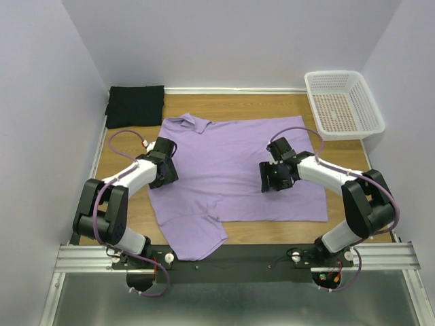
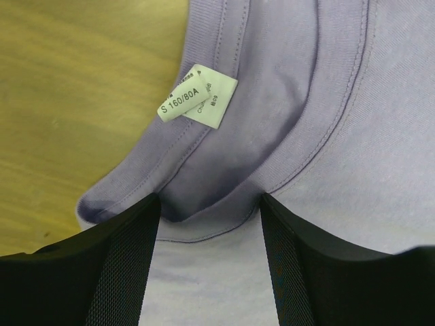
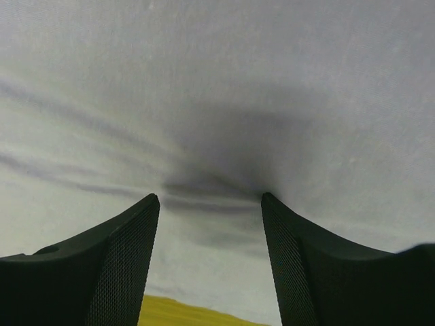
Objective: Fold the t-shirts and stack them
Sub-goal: Flatten the tshirt out
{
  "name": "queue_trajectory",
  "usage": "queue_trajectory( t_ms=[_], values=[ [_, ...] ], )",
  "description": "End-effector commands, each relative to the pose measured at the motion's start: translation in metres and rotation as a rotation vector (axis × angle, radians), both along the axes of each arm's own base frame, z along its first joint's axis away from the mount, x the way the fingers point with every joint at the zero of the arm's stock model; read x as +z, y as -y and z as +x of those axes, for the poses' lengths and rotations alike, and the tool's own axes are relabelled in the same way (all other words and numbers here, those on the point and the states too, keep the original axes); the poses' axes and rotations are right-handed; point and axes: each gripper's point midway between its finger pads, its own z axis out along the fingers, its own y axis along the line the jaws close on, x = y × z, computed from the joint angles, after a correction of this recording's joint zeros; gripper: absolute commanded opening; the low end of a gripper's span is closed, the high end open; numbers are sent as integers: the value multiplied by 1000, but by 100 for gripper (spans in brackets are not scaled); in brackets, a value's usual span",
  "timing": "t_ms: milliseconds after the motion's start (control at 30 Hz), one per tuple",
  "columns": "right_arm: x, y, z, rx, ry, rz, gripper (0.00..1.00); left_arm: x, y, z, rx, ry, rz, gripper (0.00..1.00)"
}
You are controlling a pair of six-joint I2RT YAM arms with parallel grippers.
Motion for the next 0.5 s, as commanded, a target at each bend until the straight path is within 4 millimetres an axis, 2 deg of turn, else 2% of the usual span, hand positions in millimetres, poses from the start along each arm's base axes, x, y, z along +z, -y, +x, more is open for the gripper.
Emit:
queue_trajectory(
  t_ms=[0,133,167,267,367,433,467],
  values=[
    [-7,-2,-30,-14,-102,52,70,-8,-22,-40,35,-132,47,68],
    [-8,1,-53,-25,-178,60,74,-5,-23,-48,37,-148,31,68],
    [-10,4,-65,-24,-215,55,75,1,-20,-48,34,-136,14,69],
    [-6,7,-80,-32,-249,69,77,11,-25,-51,52,-122,19,69],
    [8,7,-71,-28,-186,76,77,26,-26,-46,54,-74,4,69],
    [26,4,-48,-16,-104,67,77,47,-31,-28,77,-1,-1,71],
    [42,1,-28,-25,-48,77,77,64,-33,-13,87,52,-2,72]
  ],
)
